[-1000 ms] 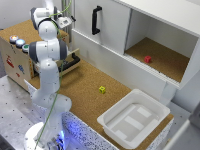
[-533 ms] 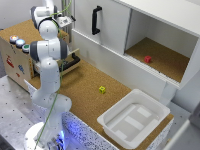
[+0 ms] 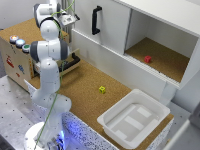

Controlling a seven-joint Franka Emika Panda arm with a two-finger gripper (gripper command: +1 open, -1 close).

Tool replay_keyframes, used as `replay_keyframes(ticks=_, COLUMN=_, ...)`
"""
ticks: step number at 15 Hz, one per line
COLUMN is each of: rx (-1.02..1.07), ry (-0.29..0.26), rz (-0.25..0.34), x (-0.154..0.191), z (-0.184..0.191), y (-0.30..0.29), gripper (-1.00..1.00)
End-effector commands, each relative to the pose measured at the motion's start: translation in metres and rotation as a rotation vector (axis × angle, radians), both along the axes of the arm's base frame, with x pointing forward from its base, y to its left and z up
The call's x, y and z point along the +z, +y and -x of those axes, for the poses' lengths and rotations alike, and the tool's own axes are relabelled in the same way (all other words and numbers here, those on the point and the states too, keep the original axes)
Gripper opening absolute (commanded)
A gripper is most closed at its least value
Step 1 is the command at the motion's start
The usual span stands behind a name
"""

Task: Put the grasped purple object in the drawer

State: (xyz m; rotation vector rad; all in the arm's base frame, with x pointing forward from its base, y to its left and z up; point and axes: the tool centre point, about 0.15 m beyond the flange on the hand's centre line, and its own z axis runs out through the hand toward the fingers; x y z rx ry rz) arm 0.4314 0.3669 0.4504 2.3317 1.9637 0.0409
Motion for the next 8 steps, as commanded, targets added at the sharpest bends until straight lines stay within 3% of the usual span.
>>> replay_keyframes(ticks=1, rx=0.001, ry=-0.013, rz=-0.121, x=-0.032, z=0.010, y=-0.061, gripper=-1.00)
replay_keyframes(ticks=4, rx=0.015, ry=0.012, rz=-0.137, x=-0.058, z=0.017, y=-0.060, gripper=-1.00)
replay_keyframes(ticks=8, rx=0.036, ry=-0.027, rz=-0.126, x=-0.091, z=0.028, y=-0.061, gripper=-1.00)
